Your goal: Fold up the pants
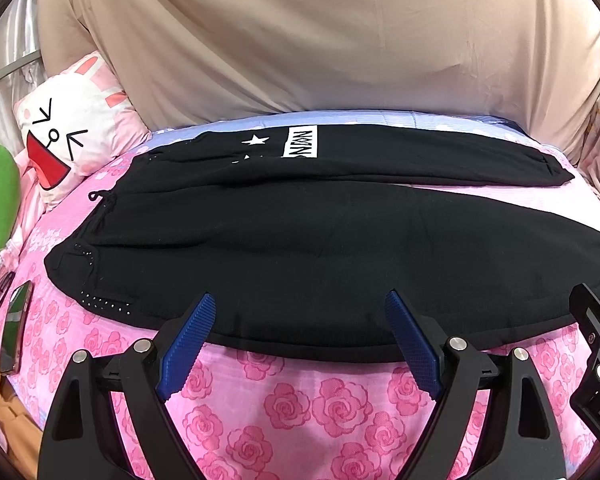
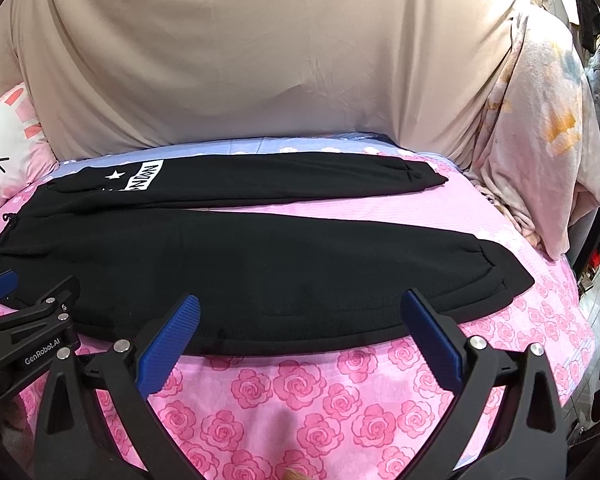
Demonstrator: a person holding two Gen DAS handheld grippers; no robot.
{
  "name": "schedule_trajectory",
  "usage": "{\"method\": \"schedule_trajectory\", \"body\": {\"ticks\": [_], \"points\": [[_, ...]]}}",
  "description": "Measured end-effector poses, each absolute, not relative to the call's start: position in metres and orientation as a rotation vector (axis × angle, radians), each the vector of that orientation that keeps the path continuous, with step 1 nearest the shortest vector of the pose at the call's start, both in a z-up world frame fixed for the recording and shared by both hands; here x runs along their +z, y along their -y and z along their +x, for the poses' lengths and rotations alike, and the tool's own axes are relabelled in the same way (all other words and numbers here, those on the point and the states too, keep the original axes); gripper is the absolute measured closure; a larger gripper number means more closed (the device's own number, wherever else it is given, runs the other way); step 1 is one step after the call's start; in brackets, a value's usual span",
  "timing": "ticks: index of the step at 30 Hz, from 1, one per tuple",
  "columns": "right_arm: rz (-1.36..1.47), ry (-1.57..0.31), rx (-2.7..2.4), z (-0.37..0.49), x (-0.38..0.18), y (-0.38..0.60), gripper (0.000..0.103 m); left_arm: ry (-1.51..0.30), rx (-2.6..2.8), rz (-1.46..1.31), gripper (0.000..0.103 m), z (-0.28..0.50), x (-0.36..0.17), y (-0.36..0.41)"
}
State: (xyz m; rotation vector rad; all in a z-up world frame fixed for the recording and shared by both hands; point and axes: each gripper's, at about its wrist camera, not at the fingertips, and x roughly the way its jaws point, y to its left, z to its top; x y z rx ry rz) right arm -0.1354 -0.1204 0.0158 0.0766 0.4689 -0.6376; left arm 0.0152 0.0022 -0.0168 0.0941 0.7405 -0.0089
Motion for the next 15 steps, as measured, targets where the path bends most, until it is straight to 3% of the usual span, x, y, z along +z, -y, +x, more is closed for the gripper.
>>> {"method": "schedule_trajectory", "body": {"ticks": [15], "points": [[0.075, -0.488, -0.630, -0.123, 0.014, 0.123, 0.005, -0.757, -0.003, 0.096, 0.019, 0.026, -0.022, -0.003]]}}
